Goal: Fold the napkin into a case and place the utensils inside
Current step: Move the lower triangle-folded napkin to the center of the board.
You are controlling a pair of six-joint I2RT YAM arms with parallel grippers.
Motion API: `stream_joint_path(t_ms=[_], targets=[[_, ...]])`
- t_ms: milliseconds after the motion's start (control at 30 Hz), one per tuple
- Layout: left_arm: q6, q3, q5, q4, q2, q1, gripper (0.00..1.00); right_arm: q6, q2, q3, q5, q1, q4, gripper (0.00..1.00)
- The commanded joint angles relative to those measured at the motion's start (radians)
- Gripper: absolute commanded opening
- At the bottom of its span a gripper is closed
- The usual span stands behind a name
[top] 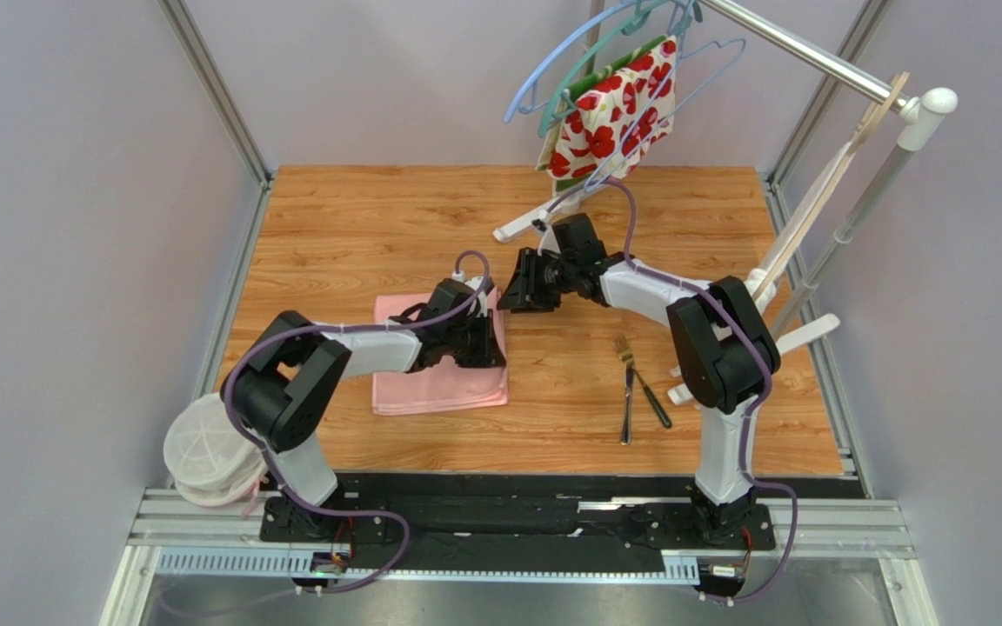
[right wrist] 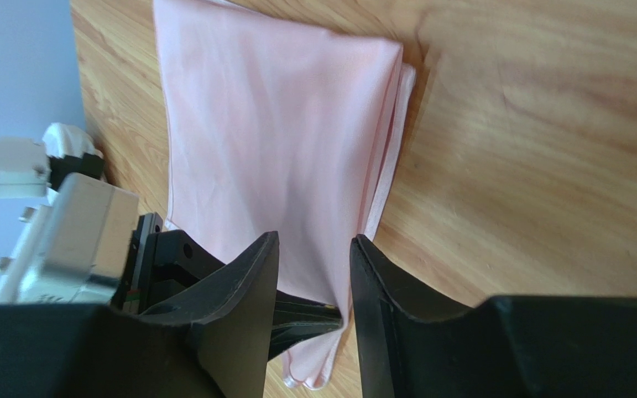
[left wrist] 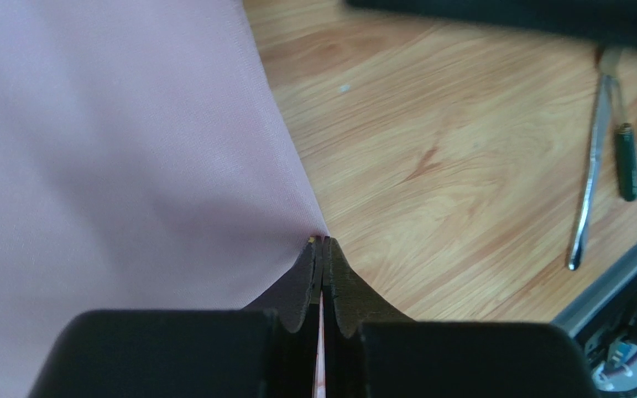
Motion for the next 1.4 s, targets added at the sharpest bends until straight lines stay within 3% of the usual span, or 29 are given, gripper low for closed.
stream_joint_path(t_ms=[0,200,267,400,500,567,700,767,867,967,1000,1100,1367], targets=[[-0.056,0.025,0.041,0.107,0.124,-0.049,0.01,-0.054,-0.095,-0.057,0.042,-0.003,-0.055,0.41],[-0.151,0.163,0.133,0.190,0.237,-0.082,0.01,-0.093,-0.228,-0.134,0.183,-0.054,-0.163,0.43],[-0.162,0.198,0.144,0.202,0.231,-0.086,0.05,-0.103,-0.259,-0.150,0.219,-0.082,-0.198,0.45],[-0.130,0.169,0.101,0.139,0.090,-0.087,0.33,-0.174,-0.297,-0.127,0.303,-0.108,-0.307,0.49],[-0.080,0.111,0.049,0.037,-0.074,-0.084,0.46,-0.191,-0.326,-0.148,0.268,-0.086,-0.289,0.52],[-0.052,0.085,-0.013,-0.077,-0.169,-0.073,0.48,-0.208,-0.323,-0.142,0.270,-0.044,-0.301,0.54],[0.006,0.045,-0.045,-0.248,-0.395,0.046,0.33,-0.189,-0.329,-0.150,0.250,0.049,-0.302,0.51],[0.031,0.046,-0.039,-0.302,-0.420,0.134,0.29,-0.169,-0.336,-0.154,0.270,0.092,-0.301,0.48],[0.094,0.115,-0.017,-0.364,-0.333,0.204,0.10,-0.117,-0.319,-0.191,0.244,0.170,-0.258,0.36],[0.100,0.175,-0.027,-0.355,-0.154,0.206,0.03,-0.097,-0.303,-0.245,0.280,0.223,-0.229,0.23],[0.094,0.161,-0.024,-0.330,-0.127,0.204,0.02,-0.087,-0.302,-0.263,0.294,0.227,-0.206,0.16],[0.053,0.088,-0.057,-0.209,-0.055,0.198,0.00,-0.092,-0.294,-0.332,0.328,0.231,-0.172,0.09],[-0.045,-0.050,-0.165,-0.178,-0.047,0.074,0.00,-0.163,-0.228,-0.360,0.435,0.174,-0.160,0.06]])
